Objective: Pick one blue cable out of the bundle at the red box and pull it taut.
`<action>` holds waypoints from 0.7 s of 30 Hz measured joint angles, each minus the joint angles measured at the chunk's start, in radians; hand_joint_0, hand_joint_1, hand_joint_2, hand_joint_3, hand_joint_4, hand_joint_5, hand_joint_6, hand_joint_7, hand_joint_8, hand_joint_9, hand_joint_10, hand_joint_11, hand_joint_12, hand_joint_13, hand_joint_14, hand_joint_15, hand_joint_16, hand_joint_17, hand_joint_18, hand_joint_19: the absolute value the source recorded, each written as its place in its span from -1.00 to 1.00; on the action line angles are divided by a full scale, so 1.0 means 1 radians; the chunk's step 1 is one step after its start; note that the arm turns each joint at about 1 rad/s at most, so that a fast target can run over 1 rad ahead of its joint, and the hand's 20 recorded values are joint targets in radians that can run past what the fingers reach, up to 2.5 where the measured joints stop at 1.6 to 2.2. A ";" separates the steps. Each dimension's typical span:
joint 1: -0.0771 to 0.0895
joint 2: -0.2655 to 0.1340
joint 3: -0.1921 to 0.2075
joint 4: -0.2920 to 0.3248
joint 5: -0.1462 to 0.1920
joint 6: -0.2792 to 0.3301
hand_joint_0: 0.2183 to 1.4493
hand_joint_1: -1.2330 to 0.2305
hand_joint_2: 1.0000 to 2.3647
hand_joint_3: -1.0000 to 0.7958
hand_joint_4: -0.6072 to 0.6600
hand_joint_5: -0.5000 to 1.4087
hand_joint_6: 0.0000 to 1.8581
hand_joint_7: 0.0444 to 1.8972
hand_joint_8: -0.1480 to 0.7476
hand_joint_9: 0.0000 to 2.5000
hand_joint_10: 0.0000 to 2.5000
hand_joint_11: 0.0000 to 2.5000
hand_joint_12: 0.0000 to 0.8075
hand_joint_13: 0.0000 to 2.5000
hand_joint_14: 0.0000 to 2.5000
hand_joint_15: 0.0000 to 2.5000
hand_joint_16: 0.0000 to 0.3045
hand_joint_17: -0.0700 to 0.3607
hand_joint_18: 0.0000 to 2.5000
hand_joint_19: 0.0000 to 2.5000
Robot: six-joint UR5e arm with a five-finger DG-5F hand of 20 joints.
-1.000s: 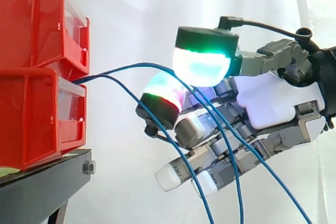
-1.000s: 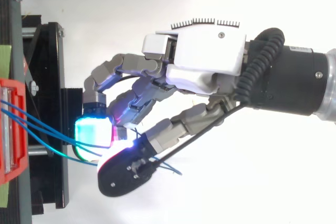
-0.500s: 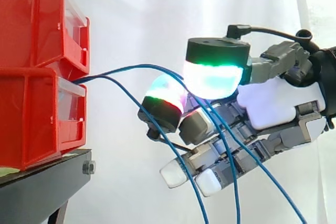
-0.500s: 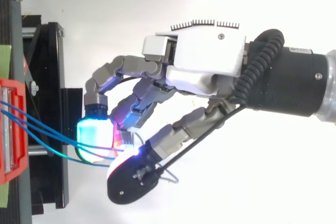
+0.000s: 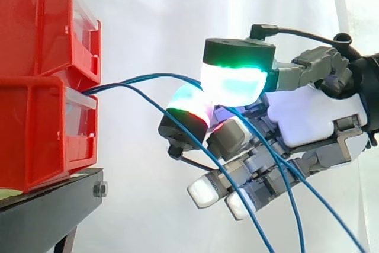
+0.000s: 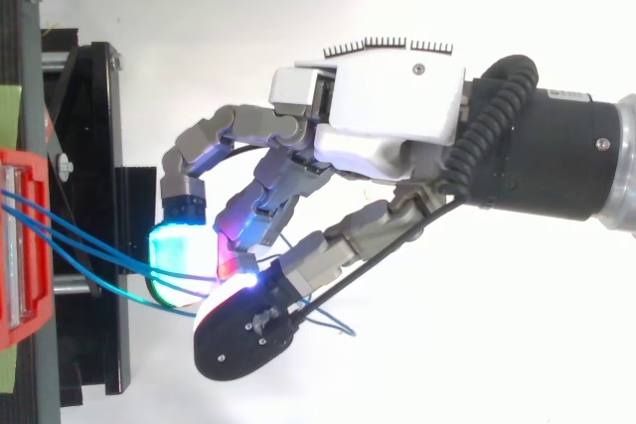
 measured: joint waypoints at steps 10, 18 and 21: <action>0.000 0.000 0.000 0.000 0.001 0.000 -0.35 -0.66 -1.00 -0.44 0.16 -0.65 -0.03 0.09 0.10 -0.11 -0.99 -0.02 -0.11 -0.37 -0.99 -0.66 -0.68 -0.16 -0.37 -0.64; 0.000 0.000 0.000 0.000 0.001 0.000 -0.51 -0.41 -1.00 -0.44 0.19 -0.63 -0.06 0.13 0.16 -0.08 -0.99 -0.03 -0.07 -0.36 -0.99 -0.66 -0.65 -0.12 -0.35 -0.63; 0.000 0.000 0.000 0.000 0.001 0.000 -0.48 -0.38 -1.00 -0.44 0.18 -0.63 -0.06 0.13 0.15 -0.08 -0.99 -0.02 -0.08 -0.36 -0.99 -0.66 -0.66 -0.13 -0.36 -0.62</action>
